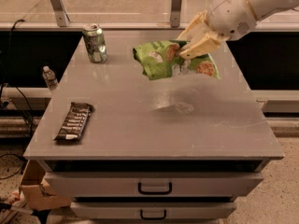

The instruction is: Move green rice chip bag near rxbar chocolate

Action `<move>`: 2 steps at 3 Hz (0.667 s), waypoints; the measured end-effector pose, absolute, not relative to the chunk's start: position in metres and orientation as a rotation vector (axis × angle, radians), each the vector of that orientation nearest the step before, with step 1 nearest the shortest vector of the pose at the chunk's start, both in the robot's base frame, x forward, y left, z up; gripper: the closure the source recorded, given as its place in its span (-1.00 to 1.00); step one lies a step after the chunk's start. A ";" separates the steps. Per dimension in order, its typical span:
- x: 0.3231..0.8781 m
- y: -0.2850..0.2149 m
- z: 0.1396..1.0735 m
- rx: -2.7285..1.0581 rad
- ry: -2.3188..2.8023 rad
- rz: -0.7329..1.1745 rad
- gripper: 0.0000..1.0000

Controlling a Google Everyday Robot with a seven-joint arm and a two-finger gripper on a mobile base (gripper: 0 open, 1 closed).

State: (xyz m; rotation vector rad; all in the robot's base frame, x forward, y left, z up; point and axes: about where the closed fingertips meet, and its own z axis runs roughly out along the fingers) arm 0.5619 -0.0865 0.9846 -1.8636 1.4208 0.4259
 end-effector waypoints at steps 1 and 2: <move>0.547 -0.044 0.982 -1.820 1.404 0.492 1.00; 0.529 0.014 0.965 -1.852 1.379 0.613 1.00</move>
Offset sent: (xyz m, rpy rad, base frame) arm -0.0549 0.1705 -0.0388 0.1116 0.1933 0.1627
